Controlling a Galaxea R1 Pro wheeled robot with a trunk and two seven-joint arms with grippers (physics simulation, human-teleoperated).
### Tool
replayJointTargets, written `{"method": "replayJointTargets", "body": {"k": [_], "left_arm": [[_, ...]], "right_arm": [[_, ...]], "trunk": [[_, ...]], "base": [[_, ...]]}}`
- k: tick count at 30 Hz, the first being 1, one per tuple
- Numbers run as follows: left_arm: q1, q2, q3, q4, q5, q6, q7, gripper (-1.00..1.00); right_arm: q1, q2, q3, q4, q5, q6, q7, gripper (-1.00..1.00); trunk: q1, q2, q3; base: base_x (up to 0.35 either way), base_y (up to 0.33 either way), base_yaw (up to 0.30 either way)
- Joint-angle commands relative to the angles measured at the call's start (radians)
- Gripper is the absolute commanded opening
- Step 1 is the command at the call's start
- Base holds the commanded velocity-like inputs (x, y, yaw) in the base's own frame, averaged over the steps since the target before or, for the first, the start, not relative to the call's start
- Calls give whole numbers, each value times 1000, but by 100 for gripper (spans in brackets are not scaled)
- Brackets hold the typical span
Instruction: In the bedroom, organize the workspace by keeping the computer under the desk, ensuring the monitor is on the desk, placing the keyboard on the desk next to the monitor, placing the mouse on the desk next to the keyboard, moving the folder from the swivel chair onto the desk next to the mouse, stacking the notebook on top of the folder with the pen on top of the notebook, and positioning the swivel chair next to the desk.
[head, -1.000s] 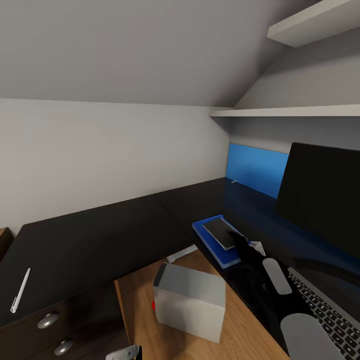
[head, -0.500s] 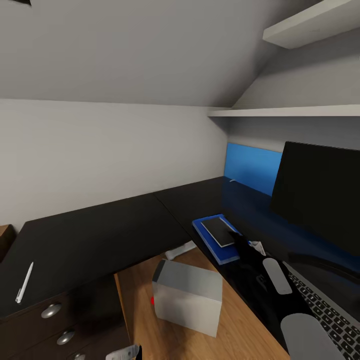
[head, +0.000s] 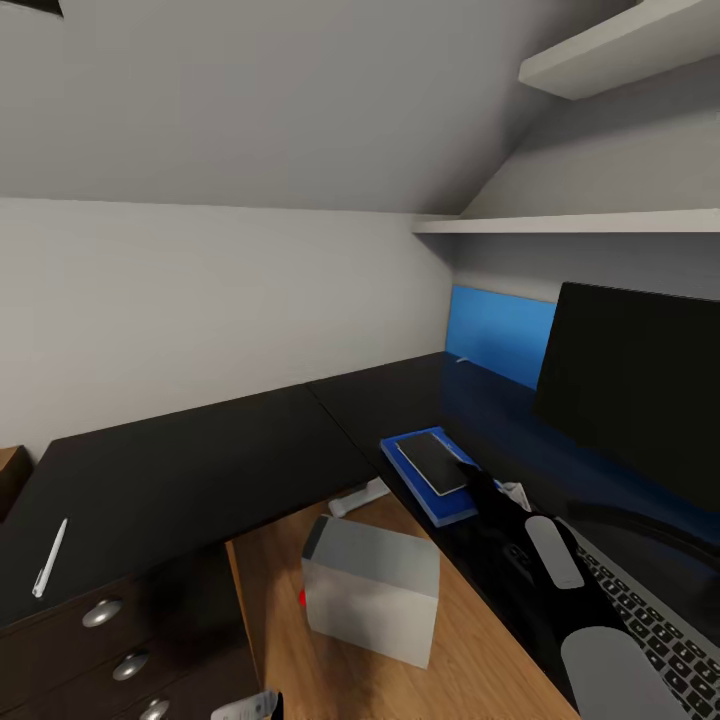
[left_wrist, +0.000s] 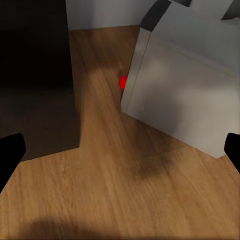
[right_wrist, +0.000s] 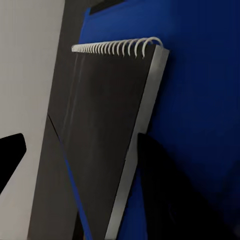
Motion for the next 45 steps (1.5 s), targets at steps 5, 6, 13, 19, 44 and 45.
{"method": "replayJointTargets", "body": {"k": [5, 6, 13, 19, 44, 45], "left_arm": [[-2, 1, -5, 0, 8, -7, 4, 100], [-2, 1, -5, 0, 8, -7, 4, 100], [-2, 1, -3, 0, 30, -7, 4, 100], [-2, 1, -2, 0, 40, -7, 4, 100], [-2, 1, 1, 1, 41, -7, 5, 100], [-2, 1, 1, 1, 41, -7, 5, 100]], "right_arm": [[0, 0, -1, -1, -4, 5, -10, 100], [0, 0, -1, -2, -4, 5, -10, 100], [0, 0, 0, -2, -4, 5, -10, 100], [0, 0, 0, -3, -4, 5, -10, 100], [3, -5, 631, -417, 162, -22, -672, 100], [3, -4, 641, -420, 163, -24, -677, 100]], "trunk": [[-4, 6, 2], [-8, 13, 5], [-35, 62, 27], [-58, 104, 46], [-153, 279, 124], [-157, 286, 127]], "base": [[-2, -2, 0], [0, 0, 0], [0, 0, 0], [0, 0, 0], [0, 0, 0], [0, 0, 0]]}}
